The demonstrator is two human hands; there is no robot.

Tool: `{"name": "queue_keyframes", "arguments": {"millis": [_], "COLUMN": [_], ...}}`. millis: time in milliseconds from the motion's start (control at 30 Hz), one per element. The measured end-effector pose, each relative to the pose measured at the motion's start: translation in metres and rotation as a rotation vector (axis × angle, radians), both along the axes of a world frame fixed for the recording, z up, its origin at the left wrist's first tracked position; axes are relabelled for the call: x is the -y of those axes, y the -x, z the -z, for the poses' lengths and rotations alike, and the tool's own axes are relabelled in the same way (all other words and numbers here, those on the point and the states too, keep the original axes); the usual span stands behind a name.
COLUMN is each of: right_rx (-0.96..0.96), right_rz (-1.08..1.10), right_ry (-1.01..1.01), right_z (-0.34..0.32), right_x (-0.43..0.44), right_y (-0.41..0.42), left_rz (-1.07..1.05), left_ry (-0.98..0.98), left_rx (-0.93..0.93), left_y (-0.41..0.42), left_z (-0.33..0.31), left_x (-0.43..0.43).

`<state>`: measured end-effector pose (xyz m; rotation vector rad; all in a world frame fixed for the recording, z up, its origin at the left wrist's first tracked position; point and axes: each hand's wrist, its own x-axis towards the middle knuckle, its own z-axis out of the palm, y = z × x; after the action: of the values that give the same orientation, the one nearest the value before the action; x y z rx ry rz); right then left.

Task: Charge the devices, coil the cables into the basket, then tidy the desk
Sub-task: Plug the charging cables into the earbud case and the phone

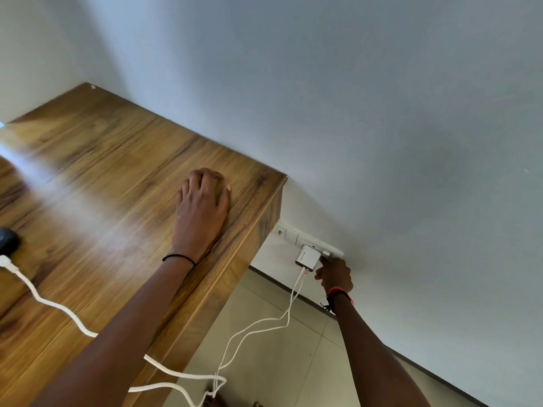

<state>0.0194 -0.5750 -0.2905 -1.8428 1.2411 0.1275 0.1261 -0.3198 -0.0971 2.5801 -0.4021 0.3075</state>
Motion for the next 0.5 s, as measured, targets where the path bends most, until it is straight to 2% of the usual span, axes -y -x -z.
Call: {"name": "queue_keyframes", "arguments": {"millis": [233, 500], "right_rx": [0.109, 0.436], "right_rz": [-0.04, -0.112], "right_ry": [-0.017, -0.024], "right_z": [-0.045, -0.174], "right_x": [-0.015, -0.082], "right_y": [0.007, 0.006], "left_rz": [0.004, 0.006], "left_ry": [-0.008, 0.055], "left_rx": [0.014, -0.06], "left_y": [-0.001, 0.002], "left_z": [0.004, -0.006], "left_x": [0.001, 0.0]}}
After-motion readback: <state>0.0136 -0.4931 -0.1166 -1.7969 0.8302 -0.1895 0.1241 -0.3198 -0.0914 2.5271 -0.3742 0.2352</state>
